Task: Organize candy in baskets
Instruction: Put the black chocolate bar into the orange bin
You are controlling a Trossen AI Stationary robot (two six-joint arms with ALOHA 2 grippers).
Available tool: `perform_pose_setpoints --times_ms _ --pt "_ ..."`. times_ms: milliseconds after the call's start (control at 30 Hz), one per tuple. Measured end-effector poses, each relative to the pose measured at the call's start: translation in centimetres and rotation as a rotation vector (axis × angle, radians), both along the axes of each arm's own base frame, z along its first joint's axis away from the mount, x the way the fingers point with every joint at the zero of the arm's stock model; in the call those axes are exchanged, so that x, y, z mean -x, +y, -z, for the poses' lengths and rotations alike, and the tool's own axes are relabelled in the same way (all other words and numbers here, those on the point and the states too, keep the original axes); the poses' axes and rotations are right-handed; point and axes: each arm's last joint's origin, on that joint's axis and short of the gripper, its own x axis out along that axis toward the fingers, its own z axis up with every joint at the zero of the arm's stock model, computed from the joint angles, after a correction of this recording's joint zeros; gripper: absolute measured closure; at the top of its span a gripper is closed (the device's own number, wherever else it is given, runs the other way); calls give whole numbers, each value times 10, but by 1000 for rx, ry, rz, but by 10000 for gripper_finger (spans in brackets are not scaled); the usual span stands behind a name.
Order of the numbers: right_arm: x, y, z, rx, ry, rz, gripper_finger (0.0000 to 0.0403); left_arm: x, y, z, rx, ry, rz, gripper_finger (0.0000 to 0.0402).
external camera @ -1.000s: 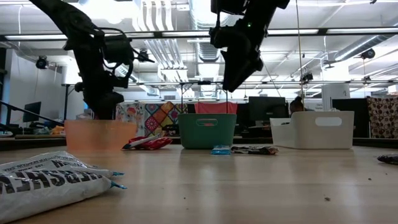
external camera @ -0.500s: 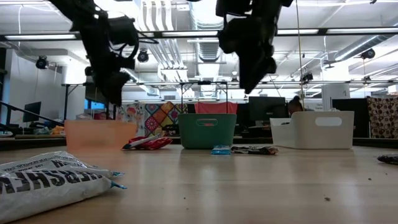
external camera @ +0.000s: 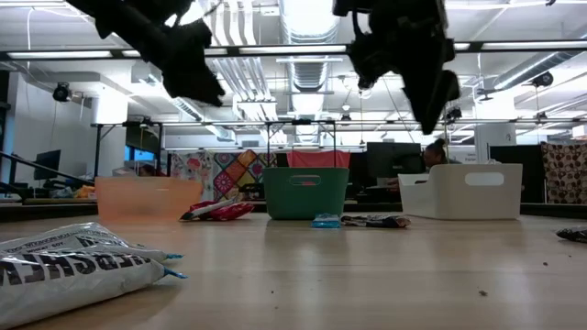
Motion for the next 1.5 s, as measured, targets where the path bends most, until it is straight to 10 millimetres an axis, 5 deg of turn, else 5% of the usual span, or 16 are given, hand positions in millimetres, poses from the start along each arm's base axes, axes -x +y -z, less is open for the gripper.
perform_pose_setpoints --times_ms 367,767,1133,1500 --pt "16 38 13 -6 153 103 234 4 -35 8 -49 -193 133 201" --pt "45 73 47 18 334 215 234 3 -37 12 -43 -214 137 201" --pt "73 83 85 -27 412 250 234 3 -37 15 -30 -210 131 201" --pt "101 71 90 -37 279 411 230 3 -37 16 -26 -208 129 201"
